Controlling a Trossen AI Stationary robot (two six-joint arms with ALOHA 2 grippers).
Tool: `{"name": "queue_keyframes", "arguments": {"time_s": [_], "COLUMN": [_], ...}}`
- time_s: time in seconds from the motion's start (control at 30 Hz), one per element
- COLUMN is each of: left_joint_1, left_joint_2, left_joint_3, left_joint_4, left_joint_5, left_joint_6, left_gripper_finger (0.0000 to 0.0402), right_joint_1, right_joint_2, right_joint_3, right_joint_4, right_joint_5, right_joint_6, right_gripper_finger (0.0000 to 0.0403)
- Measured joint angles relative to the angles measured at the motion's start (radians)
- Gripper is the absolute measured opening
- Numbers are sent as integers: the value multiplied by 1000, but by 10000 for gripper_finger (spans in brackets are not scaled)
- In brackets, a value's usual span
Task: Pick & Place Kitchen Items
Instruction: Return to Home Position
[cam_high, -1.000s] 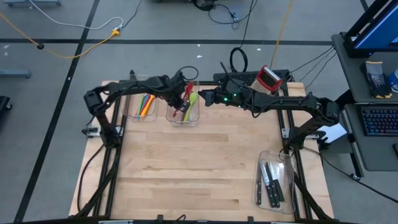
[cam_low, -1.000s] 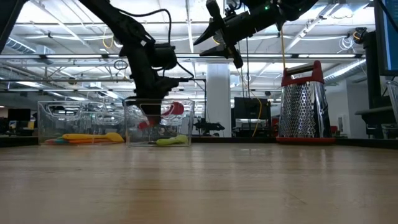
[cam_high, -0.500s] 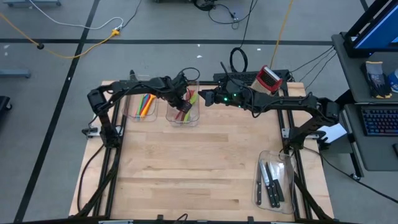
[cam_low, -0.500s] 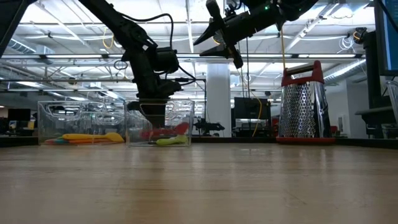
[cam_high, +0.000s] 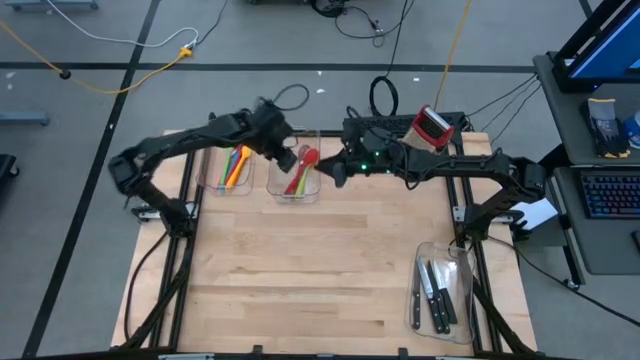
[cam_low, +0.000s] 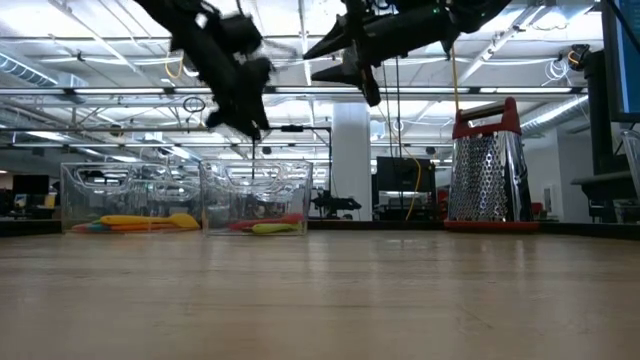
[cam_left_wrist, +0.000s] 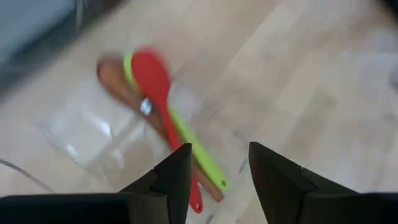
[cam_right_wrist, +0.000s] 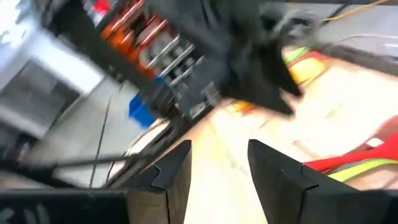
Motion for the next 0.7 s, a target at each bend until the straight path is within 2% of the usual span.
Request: {"name": "queue_keyframes", "arguments": {"time_s": [0.2, 0.33, 0.5, 0.7], "left_joint_1": [-45, -84, -125, -145], "left_joint_2": [-230, -366, -515, -688], "left_joint_3": [0, 0, -31, -154], "left_joint_4": [-27, -82, -96, -55], "left_joint_5": [-20, -11, -10, -10], "left_joint_6": [143, 218, 199, 113], "left_gripper_finger": [161, 161, 161, 161], "right_joint_1": [20, 21, 20, 21], "right_joint_2": [-40, -109, -225, -405], "right_joint_3": [0, 0, -12, -172], "right_joint_4": [-72, -207, -343, -308], "right_joint_5": [-41, 29, 142, 145], "right_joint_6": [-136, -181, -242, -262], "right_gripper_finger": [153, 153, 153, 153]}}
